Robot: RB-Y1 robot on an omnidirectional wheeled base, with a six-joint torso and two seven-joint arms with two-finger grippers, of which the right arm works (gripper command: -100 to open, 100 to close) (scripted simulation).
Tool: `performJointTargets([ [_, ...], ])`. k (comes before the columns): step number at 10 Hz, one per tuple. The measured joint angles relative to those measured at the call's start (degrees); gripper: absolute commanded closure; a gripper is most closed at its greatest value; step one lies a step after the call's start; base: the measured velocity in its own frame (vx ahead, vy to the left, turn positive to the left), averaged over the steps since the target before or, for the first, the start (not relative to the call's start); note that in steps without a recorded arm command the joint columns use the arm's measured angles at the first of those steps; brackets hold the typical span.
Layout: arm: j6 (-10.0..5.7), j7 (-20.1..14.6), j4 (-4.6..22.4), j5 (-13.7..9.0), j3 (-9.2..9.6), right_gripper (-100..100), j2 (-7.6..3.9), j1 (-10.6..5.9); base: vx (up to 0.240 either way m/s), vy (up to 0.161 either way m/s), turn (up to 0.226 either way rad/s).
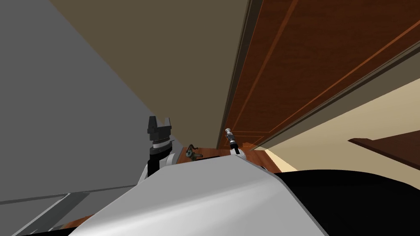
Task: Pull the door open
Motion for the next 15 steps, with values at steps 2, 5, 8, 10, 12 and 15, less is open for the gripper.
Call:
performJointTargets([
  [2,0.0,-1.79,-0.02,-0.54,0.08,100,-0.12,0.05,-0.023,-0.001,0.04],
  [5,0.04,-4.78,-0.27,-1.45,0.19,100,-0.32,0.24,-0.026,-0.005,0.056],
  [8,-0.11,-8.72,-0.34,-2.6,0.38,100,-0.64,0.39,-0.033,-0.005,0.054],
  [10,-0.15,-11.42,-0.27,-3.41,0.44,100,-0.91,0.42,-0.039,-0.007,0.067],
  [12,0.07,-14.61,-0.67,-4.31,0.62,100,-1.08,0.67,-0.036,-0.01,0.057],
  [15,-0.36,-18.68,-0.13,-5.55,0.72,100,-1.35,0.48,-0.03,-0.008,0.054],
])
